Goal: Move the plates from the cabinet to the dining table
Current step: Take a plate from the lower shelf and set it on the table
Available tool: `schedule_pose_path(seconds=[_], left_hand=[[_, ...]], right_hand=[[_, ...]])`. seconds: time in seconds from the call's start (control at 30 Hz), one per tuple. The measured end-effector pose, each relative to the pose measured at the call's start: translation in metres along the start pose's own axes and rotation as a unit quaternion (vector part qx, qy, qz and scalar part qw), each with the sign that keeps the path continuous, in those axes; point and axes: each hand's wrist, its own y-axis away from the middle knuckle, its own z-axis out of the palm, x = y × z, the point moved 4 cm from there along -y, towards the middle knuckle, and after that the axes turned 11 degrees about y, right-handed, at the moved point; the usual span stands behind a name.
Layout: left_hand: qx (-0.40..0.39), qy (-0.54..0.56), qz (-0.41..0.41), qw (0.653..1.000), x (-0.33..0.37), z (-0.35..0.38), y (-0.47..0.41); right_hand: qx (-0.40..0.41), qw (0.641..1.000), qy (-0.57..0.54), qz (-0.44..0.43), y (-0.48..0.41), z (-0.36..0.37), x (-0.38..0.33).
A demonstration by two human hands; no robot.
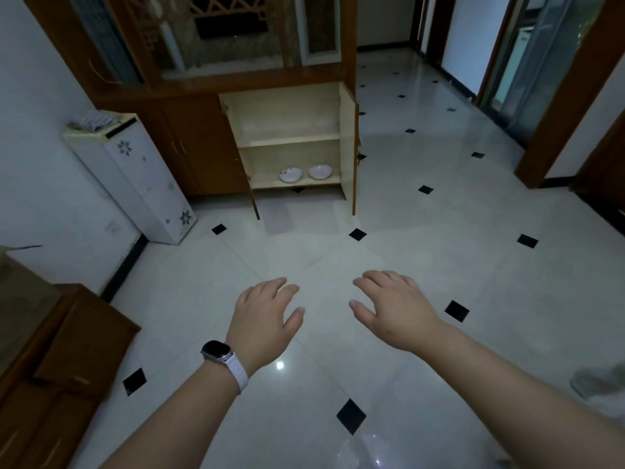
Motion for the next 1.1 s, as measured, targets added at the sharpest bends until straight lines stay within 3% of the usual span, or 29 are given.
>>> schedule_pose_path(seconds=[0.2, 0.57, 0.87, 1.1], left_hand=[[0.009, -0.001, -0.020, 1.000, -0.020, -0.004, -0.064], [0.016, 0.012, -0.062, 0.998, -0.124, 0.008, -0.181], [0.002, 0.038, -0.032, 0.999, -0.245, -0.001, -0.348], [0.008, 0.066, 0.011, 0.998, -0.292, -0.021, -0.459]], right_hand=[[0.017, 1.000, -0.004, -0.015, -0.076, -0.015, 0.019], [0.001, 0.999, 0.017, -0.044, -0.239, -0.001, 0.005], [-0.009, 0.999, 0.036, 0.002, -0.428, -0.008, -0.009], [0.003, 0.999, 0.040, 0.018, -0.541, -0.028, -0.023]])
